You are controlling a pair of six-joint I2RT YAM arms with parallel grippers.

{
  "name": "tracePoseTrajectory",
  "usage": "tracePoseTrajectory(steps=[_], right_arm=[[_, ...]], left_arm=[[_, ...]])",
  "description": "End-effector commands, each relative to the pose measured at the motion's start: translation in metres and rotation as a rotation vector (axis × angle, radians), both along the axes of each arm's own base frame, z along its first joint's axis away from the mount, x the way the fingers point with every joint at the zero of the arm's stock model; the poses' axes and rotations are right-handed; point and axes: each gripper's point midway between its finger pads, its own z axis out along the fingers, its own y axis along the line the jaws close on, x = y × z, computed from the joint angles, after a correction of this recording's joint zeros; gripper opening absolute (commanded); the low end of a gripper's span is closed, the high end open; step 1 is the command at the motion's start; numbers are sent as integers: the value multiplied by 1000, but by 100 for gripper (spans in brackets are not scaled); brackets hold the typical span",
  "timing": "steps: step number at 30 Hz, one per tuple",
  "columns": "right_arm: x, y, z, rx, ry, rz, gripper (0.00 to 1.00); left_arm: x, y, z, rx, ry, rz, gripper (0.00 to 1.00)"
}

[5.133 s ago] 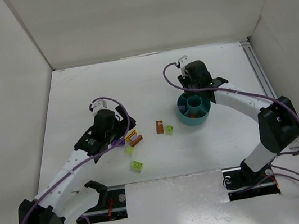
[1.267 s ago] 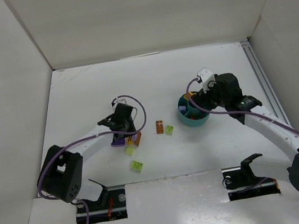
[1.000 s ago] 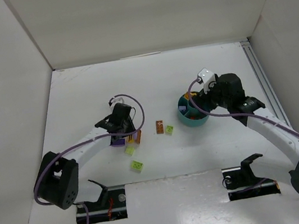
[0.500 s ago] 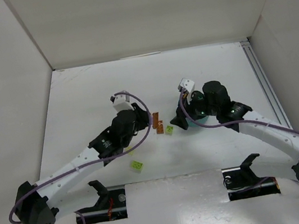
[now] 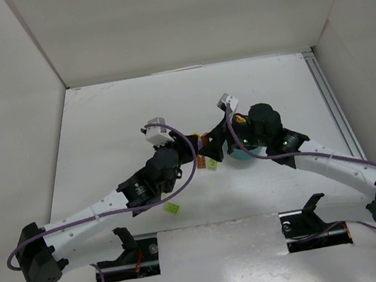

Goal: Sort the legos into containers by color

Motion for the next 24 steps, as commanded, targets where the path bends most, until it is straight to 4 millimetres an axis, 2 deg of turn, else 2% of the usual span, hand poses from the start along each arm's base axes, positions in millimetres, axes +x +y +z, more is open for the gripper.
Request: tracePoseTrajectory(steps=[1,2,3,4,6,9,12,14,17,20,21,24], right_arm=[[3,8,51,131,-71,-29,82],[3,8,51,131,-71,-29,77],[2,10,54,142,-70,-31,67],[2,10,49,135,-62,-32,62],[3,11,54,170,-58,-44,51],[2,12,55,183,-70,-31,45],[1,14,51,176,-61,-20,33],[1,13,46,168,-52,-21,20],[1,6,42,164,-77,-49,13],[-4,-9,43,165,-99,-93,7],[-8,-15,50,173,-130,-100,5],[-9,-30,41,122,-148,-126,5]], left_arm=[[5,4,26,-93,-54,75,0],[2,1,28,-101,-57,64,0],[2,1,28,-101,-57,64,0],[3,0,27,-92,-64,62,0],[0,-3,27,-92,-63,52,0],[-1,-8,25,-93,-60,34,0],[-5,-15,32,-110,-75,-3,0],[-5,-18,31,-113,-74,-14,0],[-5,-17,28,-108,-65,-3,0],[-2,-4,21,-89,-46,57,0],[-1,3,21,-86,-44,87,0],[1,13,15,-46,-36,128,0]])
